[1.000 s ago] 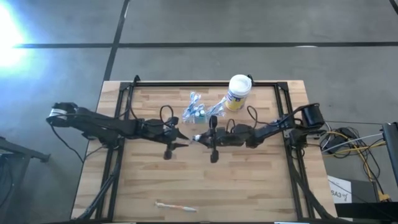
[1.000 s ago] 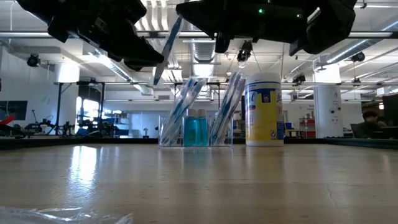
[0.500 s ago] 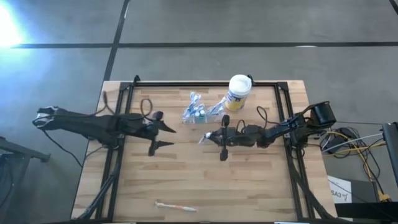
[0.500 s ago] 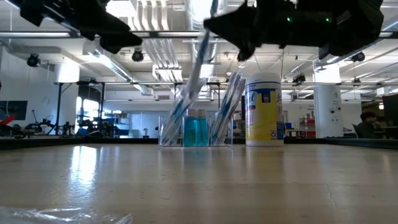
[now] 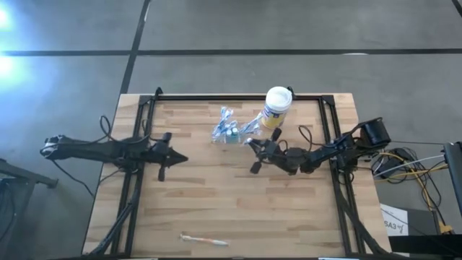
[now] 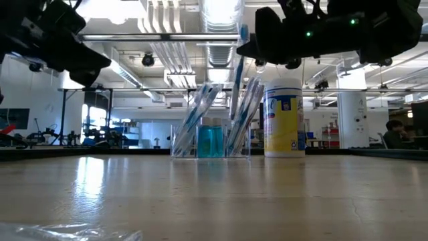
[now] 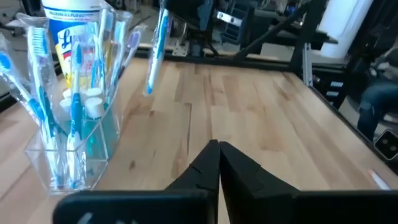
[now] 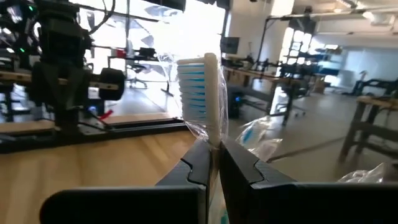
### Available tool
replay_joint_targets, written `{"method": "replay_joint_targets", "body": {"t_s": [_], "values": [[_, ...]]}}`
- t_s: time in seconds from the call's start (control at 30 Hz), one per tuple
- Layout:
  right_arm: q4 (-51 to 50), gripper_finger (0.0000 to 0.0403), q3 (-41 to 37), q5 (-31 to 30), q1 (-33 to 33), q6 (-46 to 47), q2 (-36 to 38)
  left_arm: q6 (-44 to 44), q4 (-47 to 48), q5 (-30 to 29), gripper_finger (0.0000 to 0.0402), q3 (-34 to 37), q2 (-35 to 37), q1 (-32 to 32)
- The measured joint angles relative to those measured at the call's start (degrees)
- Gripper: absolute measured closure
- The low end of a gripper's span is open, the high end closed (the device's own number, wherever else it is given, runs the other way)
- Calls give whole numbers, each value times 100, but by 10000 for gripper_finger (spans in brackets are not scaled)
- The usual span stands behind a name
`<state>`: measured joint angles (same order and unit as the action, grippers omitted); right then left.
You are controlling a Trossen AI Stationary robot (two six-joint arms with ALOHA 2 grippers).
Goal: Pick & Place toothbrushing station
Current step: Put the blue toothbrush into the right section of the transparent organizer
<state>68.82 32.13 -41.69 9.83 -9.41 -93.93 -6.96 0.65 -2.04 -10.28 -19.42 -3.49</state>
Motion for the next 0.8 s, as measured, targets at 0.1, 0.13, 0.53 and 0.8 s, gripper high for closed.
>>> {"method": "replay_joint_targets", "body": {"t_s": [0.1, 0.13, 0.53, 0.8], "values": [[48, 390, 72, -55, -47, -353, -78, -51, 1, 50, 392, 229, 386, -2], [46, 390, 87, -70, -77, -408, -83, -65, 4, 76, 394, 277, 503, -2], [237, 390, 194, -503, -591, -383, -113, -109, 72, 309, 398, 417, 923, -6], [227, 390, 198, -502, -996, 169, -550, -107, 104, 310, 392, 417, 925, -6]]}}
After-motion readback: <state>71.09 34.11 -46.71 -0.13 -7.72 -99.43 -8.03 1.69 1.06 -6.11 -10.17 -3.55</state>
